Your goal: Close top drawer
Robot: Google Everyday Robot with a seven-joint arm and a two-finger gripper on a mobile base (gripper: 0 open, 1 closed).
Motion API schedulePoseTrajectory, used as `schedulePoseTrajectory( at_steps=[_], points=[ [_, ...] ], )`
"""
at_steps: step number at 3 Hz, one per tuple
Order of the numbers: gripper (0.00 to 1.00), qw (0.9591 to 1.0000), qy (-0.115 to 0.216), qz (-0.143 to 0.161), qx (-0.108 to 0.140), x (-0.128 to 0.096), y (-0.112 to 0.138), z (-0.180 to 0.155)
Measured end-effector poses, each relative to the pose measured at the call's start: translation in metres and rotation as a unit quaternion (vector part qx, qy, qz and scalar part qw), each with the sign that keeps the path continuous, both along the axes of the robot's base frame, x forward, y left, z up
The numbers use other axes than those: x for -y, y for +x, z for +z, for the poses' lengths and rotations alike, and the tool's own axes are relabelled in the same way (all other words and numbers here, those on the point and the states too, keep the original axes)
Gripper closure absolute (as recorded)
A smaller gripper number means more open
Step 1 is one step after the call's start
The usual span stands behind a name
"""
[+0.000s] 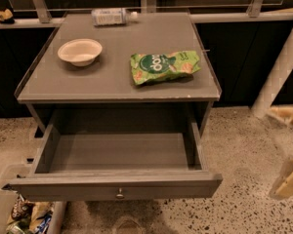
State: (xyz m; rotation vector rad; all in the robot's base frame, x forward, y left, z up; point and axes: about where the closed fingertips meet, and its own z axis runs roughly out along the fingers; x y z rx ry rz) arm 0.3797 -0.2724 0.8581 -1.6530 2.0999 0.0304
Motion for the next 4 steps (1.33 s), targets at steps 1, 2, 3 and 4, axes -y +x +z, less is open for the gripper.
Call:
schedulePoseTrajectory(
  at_steps=[1,2,3,4],
  points=[
    [0.00,0.9937,0.110,-0.016,-0.009,0.027,-0.009,-0.077],
    [0.00,0.9695,0.243,0.035,-0.006,0.012,-0.014,-0.108],
    [0.00,0.9484,0.306,0.084,-0.015,0.002,-0.019,-0.139],
    [0.00,0.9301,0.352,0.097,-0.042,-0.005,-0.010,-0.152]
  ],
)
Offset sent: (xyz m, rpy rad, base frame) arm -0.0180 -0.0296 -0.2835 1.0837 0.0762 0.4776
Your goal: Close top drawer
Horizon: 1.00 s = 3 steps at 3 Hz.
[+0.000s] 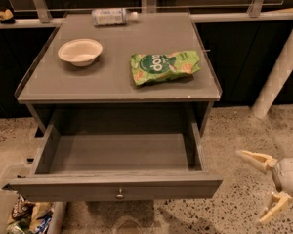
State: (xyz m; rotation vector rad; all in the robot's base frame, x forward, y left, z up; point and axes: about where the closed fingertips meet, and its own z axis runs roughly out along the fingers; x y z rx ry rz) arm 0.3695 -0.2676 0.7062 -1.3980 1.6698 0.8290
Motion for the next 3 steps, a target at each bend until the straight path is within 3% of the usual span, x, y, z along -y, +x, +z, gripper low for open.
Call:
schedulePoseTrajectory(
  at_steps=[1,3],
  points=[
    [0.00,0.9984,0.016,0.027,-0.046,-0.0133,-0.0225,-0.0043],
    [0.00,0.9976,0.028,0.036,-0.051,-0.0140,-0.0128,-0.0060]
  ],
)
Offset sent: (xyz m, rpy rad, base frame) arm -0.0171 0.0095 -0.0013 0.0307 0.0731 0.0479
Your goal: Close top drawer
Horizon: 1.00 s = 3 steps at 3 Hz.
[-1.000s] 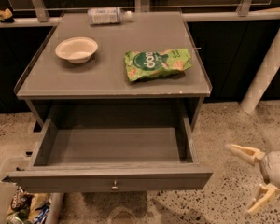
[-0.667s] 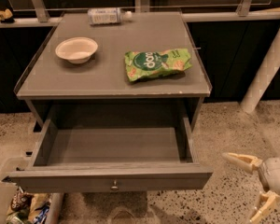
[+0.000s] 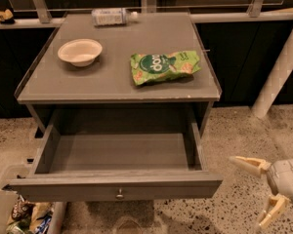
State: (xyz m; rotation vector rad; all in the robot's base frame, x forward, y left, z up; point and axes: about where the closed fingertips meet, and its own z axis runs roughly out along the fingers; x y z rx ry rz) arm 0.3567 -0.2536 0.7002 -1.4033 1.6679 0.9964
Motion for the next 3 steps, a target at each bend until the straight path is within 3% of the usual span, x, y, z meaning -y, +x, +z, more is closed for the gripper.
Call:
schedulePoseTrajectory(
  at_steps=[1,2,3],
  points=[
    [0.00,0.9993,0.012,0.021,-0.029,-0.018,-0.050,-0.050],
    [0.00,0.9993,0.012,0.021,-0.029,-0.018,-0.050,-0.050],
    [0.00,0.9985,0.016,0.040,-0.035,-0.034,-0.051,-0.052]
  ],
)
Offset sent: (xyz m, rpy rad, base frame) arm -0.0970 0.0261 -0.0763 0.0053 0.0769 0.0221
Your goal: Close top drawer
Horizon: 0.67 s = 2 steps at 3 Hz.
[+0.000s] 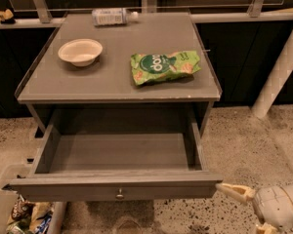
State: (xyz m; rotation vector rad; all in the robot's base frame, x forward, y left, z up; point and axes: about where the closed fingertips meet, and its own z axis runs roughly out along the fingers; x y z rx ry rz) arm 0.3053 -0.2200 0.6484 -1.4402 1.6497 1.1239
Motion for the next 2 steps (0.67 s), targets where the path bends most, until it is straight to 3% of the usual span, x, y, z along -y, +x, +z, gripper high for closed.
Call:
schedulePoseTrajectory(
  at_steps=[2],
  points=[
    [0.00,0.9987,0.000,0.049,-0.018,-0.037,-0.004,-0.008]
  ],
)
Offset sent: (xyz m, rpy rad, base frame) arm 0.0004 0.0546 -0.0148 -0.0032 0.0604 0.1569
